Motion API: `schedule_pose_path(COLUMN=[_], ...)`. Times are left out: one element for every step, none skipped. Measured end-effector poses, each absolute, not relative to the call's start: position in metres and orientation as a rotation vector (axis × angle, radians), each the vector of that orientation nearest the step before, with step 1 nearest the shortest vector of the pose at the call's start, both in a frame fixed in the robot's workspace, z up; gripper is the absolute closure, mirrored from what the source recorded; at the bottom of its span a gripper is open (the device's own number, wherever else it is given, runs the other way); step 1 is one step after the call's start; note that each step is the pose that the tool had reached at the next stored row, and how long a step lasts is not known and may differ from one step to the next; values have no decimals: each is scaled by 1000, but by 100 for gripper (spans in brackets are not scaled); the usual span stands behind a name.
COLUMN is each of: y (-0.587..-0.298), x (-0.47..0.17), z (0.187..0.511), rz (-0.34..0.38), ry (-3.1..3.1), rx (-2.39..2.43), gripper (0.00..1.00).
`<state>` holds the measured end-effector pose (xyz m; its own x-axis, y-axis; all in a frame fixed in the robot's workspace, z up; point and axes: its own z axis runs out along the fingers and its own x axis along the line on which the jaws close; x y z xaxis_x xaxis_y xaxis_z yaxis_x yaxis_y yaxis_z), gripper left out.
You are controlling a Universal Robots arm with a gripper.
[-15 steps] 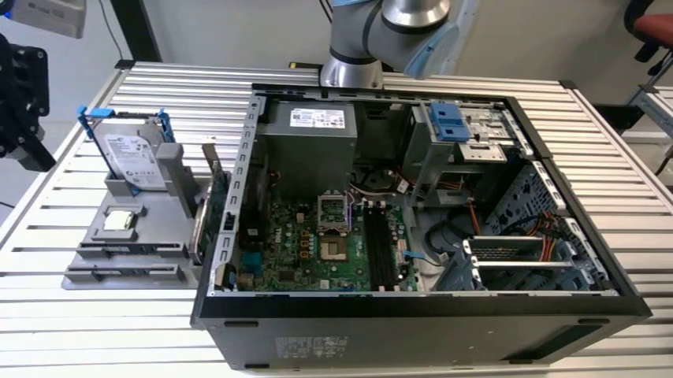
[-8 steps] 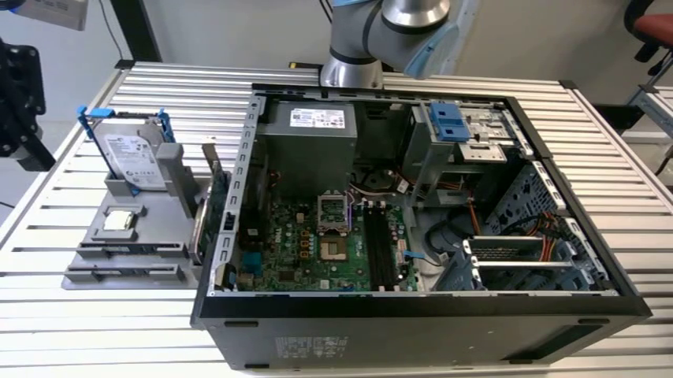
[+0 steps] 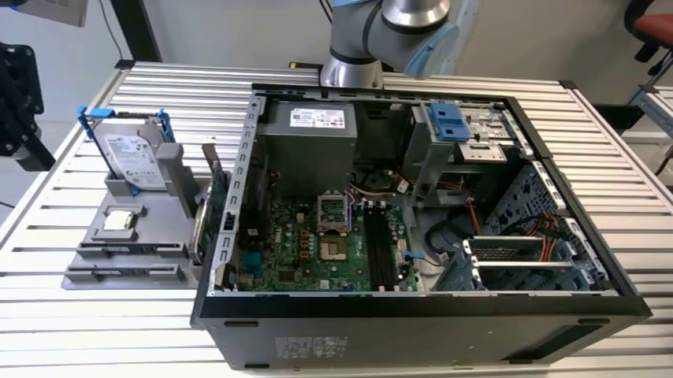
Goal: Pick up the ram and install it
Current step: 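Pick up the ram and move it above insertion slot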
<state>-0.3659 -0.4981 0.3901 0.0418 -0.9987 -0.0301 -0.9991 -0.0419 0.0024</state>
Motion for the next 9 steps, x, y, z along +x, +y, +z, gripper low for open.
schedule_pose_path(y=[-498, -498, -498, -498, -498, -498, -498, -498, -498], x=[-366, -366, -366, -366, -366, -366, -366, -366, -366], z=[390, 390, 390, 390, 390, 390, 390, 390, 390], rz=[36, 35, 34, 33, 33, 32, 31, 30, 29], ry=[2158, 2158, 2159, 2159, 2160, 2160, 2160, 2161, 2161], rx=[-2256, -2257, -2257, -2258, -2258, -2258, -2259, -2259, -2260], gripper=[100, 100, 100, 100, 100, 100, 100, 100, 100])
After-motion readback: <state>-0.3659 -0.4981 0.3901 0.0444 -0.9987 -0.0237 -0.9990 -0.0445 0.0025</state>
